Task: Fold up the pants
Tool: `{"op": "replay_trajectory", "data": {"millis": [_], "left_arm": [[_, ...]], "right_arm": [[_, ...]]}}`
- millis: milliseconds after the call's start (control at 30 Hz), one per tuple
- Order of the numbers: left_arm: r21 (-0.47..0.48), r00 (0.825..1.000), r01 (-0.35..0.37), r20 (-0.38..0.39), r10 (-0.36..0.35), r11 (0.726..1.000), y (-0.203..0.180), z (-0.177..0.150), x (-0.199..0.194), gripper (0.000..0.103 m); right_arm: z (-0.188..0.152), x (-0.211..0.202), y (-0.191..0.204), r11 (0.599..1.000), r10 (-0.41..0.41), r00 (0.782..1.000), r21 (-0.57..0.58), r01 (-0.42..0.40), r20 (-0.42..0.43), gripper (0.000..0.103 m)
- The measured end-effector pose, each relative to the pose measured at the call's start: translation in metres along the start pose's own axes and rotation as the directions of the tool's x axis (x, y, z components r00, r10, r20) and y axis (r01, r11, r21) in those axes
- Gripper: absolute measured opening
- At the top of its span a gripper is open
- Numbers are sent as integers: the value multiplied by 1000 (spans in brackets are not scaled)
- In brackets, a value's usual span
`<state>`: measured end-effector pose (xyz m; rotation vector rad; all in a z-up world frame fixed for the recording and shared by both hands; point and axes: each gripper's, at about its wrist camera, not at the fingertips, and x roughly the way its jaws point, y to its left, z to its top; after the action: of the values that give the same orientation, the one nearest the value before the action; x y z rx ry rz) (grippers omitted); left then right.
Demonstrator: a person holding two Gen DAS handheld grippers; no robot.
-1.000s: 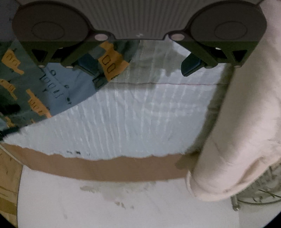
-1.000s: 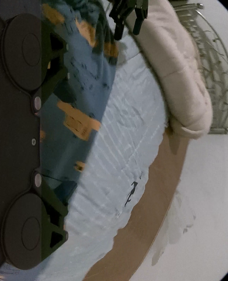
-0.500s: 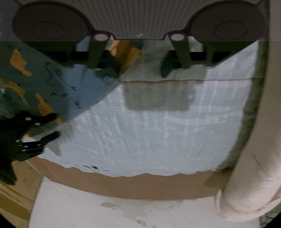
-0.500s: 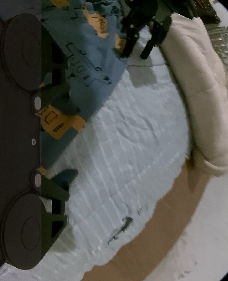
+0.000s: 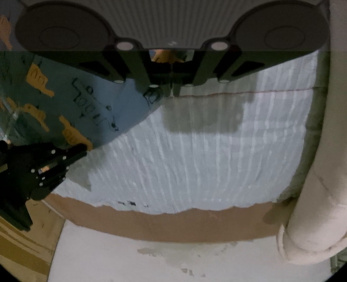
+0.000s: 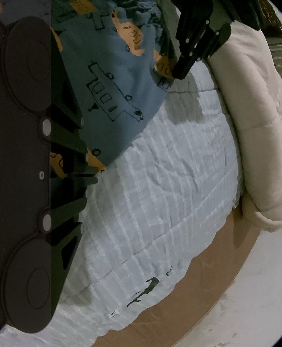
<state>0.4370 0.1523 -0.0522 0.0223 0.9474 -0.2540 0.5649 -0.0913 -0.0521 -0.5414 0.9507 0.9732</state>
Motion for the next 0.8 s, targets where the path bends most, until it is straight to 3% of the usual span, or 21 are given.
{"op": "replay_trajectory", "data": {"millis": [33, 67, 133, 267, 300, 333, 367, 400, 433, 500, 567, 700, 800], "left_arm": [[0, 1000, -2, -9, 2, 1000, 2, 0, 2, 16], [2, 1000, 3, -18, -3, 1000, 3, -1, 3, 38], [4, 1000, 7, -20, -7, 1000, 6, -2, 5, 63], [17, 999, 27, -38, -27, 999, 10, -2, 11, 61], [5, 998, 39, -58, -38, 999, 13, -2, 15, 60], [-5, 996, 54, -78, -54, 999, 14, -2, 18, 50], [-9, 993, 70, -90, -71, 997, 14, -3, 20, 25], [-10, 992, 84, -97, -85, 996, 14, -3, 22, 12], [-15, 991, 90, -102, -91, 996, 13, -4, 22, 6], [-12, 993, 66, -98, -67, 998, 10, -4, 21, 2], [-10, 996, 33, -83, -34, 999, 7, -3, 18, 1], [-6, 998, -58, -1, 58, 998, 3, 3, -1, 1], [-40, 993, -101, 54, 103, 994, 8, 12, -14, 1]], "right_arm": [[0, 0, 0, 1000, 0, 1000, 1, 0, 0, 7], [-1, -1, -1, 1000, 6, 1000, 7, -6, 0, 15], [-2, -1, -3, 999, 32, 999, 16, -32, 4, 28], [-5, 5, -8, 998, 51, 999, 34, -51, 2, 65], [-6, 8, -9, 999, 40, 999, 32, -39, -6, 66], [-7, 10, -11, 999, 41, 999, 36, -41, -11, 66], [-8, 12, -12, 997, 54, 998, 48, -53, -15, 65], [-9, 14, -13, 996, 66, 998, 61, -65, -18, 58], [-10, 14, -12, 995, 76, 997, 63, -75, -23, 53], [-10, 14, -9, 996, 72, 997, 59, -70, -35, 21], [-9, 10, -6, 998, 47, 998, 51, -45, -32, 4], [-3, -3, 11, 998, -62, 998, -14, 62, 23, 1], [13, -9, 18, 983, -184, 980, -13, 185, 79, 1]]}}
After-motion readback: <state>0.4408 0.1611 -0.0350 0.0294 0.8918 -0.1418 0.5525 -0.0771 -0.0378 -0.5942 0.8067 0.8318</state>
